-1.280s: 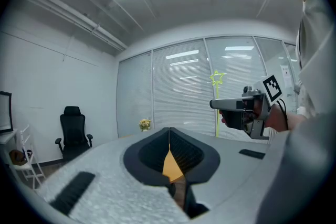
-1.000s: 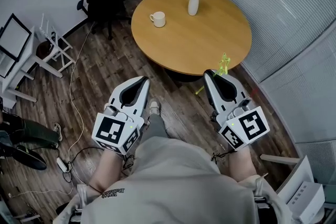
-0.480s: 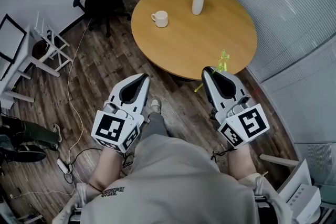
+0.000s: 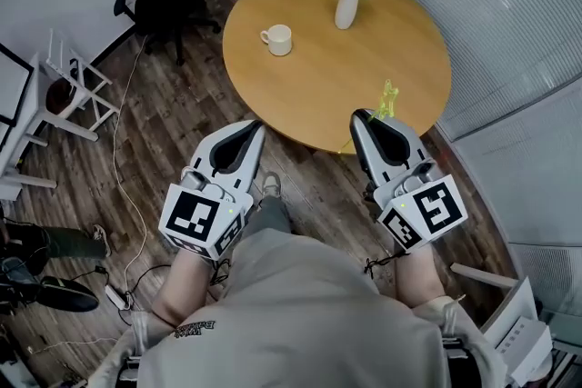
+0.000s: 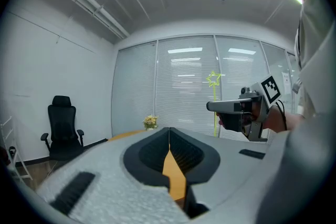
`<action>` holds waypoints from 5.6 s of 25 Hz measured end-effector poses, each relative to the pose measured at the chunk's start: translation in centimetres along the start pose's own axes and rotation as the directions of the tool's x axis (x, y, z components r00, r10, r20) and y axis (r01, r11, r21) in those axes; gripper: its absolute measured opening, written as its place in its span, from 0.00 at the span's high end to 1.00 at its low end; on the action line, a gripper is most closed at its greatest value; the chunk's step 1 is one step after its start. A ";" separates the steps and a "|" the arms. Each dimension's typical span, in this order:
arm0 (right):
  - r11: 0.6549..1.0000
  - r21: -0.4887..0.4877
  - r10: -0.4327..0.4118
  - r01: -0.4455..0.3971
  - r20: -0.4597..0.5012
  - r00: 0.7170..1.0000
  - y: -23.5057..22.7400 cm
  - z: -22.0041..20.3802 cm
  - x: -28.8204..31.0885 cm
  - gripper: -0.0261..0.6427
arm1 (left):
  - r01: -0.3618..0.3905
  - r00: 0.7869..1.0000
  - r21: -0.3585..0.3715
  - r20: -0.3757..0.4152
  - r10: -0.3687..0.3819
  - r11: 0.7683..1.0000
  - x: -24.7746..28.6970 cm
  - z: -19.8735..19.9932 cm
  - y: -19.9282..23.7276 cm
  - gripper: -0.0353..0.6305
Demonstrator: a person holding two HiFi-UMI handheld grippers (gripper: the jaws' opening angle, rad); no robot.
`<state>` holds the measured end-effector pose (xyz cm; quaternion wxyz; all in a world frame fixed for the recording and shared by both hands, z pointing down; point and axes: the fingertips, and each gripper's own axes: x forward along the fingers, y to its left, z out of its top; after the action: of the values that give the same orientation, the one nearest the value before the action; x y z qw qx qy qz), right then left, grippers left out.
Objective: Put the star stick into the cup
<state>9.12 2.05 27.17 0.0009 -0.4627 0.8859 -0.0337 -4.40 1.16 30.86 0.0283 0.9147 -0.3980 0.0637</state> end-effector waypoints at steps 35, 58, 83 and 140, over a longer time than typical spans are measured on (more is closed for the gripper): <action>0.990 0.004 -0.143 0.143 -0.044 0.989 -9.1 1.1 21.6 0.91 | 0.158 0.986 -0.015 -0.056 -0.158 0.987 14.4 0.7 18.4 0.91; 0.999 -0.016 -0.046 0.046 -0.026 0.999 -14.2 0.8 25.1 0.91 | 0.029 0.998 -0.020 -0.059 -0.030 0.999 19.0 1.5 19.5 0.91; 1.000 0.030 0.007 -0.006 -0.040 0.999 -19.2 -6.5 38.8 0.91 | -0.034 0.985 -0.044 -0.172 0.026 0.998 27.6 -8.3 26.7 0.91; 0.961 0.069 -0.224 0.269 -0.381 0.897 -22.9 -25.3 36.1 0.84 | 0.006 0.925 -0.115 -0.376 -0.049 0.993 30.5 -21.1 26.4 0.91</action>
<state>6.39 -39.13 54.87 -0.1420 -0.5556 0.8007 -0.1731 -5.10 -36.81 56.05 0.1565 0.8878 -0.3750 0.2161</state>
